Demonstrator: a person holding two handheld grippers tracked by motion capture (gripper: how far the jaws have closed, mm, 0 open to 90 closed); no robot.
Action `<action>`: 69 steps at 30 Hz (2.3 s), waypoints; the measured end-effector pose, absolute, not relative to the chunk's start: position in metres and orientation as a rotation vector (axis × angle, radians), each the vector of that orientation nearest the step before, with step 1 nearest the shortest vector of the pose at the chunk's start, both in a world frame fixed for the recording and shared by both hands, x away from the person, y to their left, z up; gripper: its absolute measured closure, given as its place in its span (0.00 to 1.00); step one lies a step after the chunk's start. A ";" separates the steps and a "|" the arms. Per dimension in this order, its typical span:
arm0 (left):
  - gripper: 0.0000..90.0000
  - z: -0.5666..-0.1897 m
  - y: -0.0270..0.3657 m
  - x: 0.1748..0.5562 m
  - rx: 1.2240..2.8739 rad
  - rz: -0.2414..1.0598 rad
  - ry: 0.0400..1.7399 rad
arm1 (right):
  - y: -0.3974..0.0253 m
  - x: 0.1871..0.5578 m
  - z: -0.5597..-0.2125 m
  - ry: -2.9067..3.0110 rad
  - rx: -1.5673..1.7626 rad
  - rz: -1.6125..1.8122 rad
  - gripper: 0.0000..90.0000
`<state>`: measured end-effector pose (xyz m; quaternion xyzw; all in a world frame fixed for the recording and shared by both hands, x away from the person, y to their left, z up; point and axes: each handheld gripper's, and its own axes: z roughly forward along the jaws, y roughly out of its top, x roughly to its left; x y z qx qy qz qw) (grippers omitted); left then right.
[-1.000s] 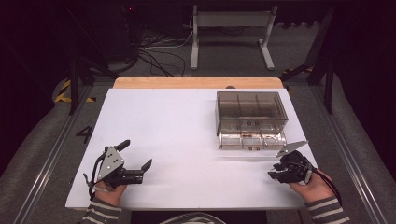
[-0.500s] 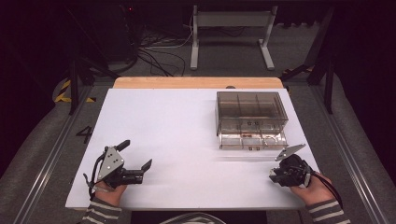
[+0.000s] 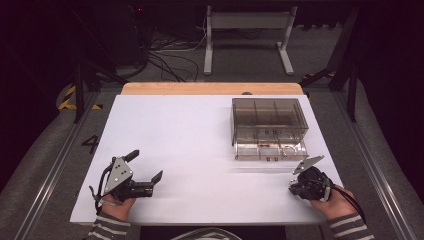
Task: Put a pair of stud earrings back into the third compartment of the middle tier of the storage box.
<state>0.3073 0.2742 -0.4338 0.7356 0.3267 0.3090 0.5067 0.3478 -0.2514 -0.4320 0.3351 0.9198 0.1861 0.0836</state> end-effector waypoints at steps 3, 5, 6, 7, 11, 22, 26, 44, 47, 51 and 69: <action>0.02 -0.434 0.274 0.307 1.775 0.745 0.788 | -0.251 0.348 -0.432 2.749 0.997 0.556 0.94; 0.02 -0.434 0.274 0.307 1.775 0.745 0.788 | -0.250 0.347 -0.432 2.749 0.993 0.551 0.95; 0.02 -0.434 0.274 0.307 1.775 0.745 0.789 | -0.250 0.347 -0.432 2.749 0.992 0.551 0.95; 0.02 -0.434 0.274 0.307 1.775 0.745 0.789 | -0.250 0.347 -0.432 2.749 0.992 0.551 0.95; 0.02 -0.434 0.274 0.307 1.773 0.744 0.788 | -0.250 0.347 -0.432 2.752 0.989 0.550 0.95; 0.02 -0.434 0.274 0.308 1.772 0.744 0.789 | -0.251 0.345 -0.423 2.717 0.968 0.627 0.95; 0.02 -0.434 0.274 0.307 1.771 0.742 0.791 | -0.252 0.343 -0.418 2.691 0.957 0.661 0.95; 0.02 -0.434 0.275 0.307 1.769 0.745 0.791 | -0.255 0.340 -0.409 2.633 0.942 0.734 0.95; 0.02 -0.434 0.275 0.307 1.769 0.745 0.790 | -0.255 0.340 -0.409 2.629 0.942 0.739 0.95; 0.02 -0.433 0.275 0.307 1.769 0.745 0.792 | -0.255 0.339 -0.407 2.613 0.937 0.750 0.95; 0.02 -0.433 0.275 0.307 1.769 0.743 0.793 | -0.257 0.337 -0.402 2.584 0.930 0.780 0.95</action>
